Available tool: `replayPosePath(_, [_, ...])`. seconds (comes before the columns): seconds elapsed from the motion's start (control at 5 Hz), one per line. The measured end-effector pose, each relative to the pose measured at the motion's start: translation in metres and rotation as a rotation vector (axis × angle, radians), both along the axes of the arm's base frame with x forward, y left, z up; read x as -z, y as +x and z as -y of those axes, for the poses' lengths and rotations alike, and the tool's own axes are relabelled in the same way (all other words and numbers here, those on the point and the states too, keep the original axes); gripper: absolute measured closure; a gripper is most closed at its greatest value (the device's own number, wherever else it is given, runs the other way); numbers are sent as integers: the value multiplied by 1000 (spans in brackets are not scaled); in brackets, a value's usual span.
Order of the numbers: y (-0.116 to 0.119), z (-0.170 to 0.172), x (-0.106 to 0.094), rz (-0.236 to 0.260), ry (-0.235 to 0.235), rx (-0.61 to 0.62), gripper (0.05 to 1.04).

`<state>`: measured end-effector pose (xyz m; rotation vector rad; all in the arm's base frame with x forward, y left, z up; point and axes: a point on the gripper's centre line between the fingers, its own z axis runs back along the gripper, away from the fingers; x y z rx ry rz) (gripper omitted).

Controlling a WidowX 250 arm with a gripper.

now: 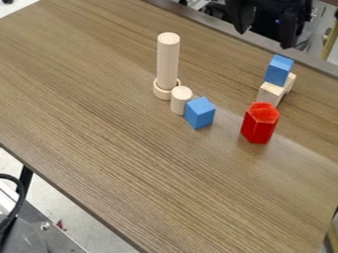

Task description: Put the cylinder on top of the red hexagon

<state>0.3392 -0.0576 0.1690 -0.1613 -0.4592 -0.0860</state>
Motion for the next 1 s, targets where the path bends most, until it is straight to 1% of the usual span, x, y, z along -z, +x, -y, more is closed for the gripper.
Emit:
replayPosePath(0.2, [-1, 0, 10, -32, 3, -1, 83])
replayPosePath(0.4, [-5, -8, 18, -63, 46, -7, 83])
replayPosePath(0.6, [-7, -25, 20, -89, 60, -55, 83])
replayPosePath(0.8, [-8, -43, 21, -107, 84, -116, 83])
replayPosePath(1.0, [-12, -61, 21, -137, 145, -192, 83])
